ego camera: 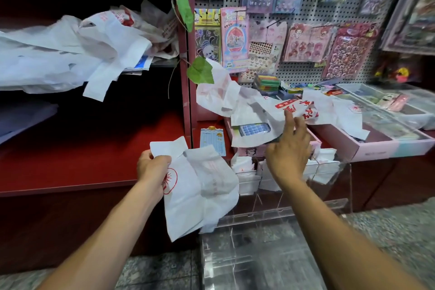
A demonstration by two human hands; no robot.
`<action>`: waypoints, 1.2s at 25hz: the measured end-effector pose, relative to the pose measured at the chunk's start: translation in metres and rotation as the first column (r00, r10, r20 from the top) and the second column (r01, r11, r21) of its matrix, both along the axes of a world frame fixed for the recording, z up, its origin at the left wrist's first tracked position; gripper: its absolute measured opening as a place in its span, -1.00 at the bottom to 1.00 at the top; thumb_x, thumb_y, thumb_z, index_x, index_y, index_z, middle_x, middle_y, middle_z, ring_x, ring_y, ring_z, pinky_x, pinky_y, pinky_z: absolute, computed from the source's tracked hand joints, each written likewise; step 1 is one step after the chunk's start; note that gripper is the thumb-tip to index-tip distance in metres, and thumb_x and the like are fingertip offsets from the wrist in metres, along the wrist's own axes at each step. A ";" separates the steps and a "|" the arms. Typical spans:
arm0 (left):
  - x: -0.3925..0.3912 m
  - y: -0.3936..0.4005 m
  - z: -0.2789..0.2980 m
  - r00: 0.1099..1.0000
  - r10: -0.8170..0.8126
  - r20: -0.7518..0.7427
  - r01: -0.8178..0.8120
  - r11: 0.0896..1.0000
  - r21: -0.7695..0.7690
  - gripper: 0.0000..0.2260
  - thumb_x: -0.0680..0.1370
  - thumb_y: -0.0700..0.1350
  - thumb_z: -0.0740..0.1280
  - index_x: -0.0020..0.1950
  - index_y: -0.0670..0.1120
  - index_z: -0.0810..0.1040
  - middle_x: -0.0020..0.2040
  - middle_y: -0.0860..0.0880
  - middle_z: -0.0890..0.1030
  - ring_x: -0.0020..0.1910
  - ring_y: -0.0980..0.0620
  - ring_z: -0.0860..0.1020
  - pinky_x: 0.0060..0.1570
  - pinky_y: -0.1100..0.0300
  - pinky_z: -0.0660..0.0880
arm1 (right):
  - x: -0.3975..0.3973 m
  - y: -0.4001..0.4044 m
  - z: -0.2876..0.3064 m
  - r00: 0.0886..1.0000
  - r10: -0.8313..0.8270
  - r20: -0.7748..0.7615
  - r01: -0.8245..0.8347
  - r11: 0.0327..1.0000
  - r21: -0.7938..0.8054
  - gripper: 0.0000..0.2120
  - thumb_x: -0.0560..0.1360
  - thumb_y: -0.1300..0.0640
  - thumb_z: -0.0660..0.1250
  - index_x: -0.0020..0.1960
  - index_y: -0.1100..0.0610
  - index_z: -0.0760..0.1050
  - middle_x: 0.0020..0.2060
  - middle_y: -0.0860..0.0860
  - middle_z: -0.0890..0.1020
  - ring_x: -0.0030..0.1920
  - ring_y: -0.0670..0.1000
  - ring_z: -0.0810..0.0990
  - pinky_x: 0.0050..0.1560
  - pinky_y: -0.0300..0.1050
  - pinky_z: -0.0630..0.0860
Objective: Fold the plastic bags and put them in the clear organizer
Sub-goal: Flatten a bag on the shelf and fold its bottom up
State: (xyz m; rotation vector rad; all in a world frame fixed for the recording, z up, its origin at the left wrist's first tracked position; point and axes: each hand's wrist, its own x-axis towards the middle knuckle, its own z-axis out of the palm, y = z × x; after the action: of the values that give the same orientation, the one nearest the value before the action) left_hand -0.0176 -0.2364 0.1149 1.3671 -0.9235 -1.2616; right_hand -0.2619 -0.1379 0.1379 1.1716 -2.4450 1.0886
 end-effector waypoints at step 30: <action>0.065 0.006 0.044 0.832 -0.555 0.011 0.554 0.827 -0.099 -0.87 0.61 -0.30 0.19 -0.01 -0.27 0.53 -0.32 -0.11 0.54 -0.49 0.09 0.51 -0.48 0.36 0.40 | 0.129 -0.074 0.001 0.151 0.686 0.712 -0.897 0.397 -0.192 -0.78 0.46 0.28 0.43 0.06 0.05 0.60 -0.12 -0.17 0.69 -0.05 -0.19 0.63 0.02 -0.24 0.51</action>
State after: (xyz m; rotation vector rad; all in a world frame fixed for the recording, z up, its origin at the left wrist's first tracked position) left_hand 0.0477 -0.2307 0.1590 1.0325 -1.4192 -1.6305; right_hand -0.1330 -0.2121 0.1392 2.9172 -2.3832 1.7494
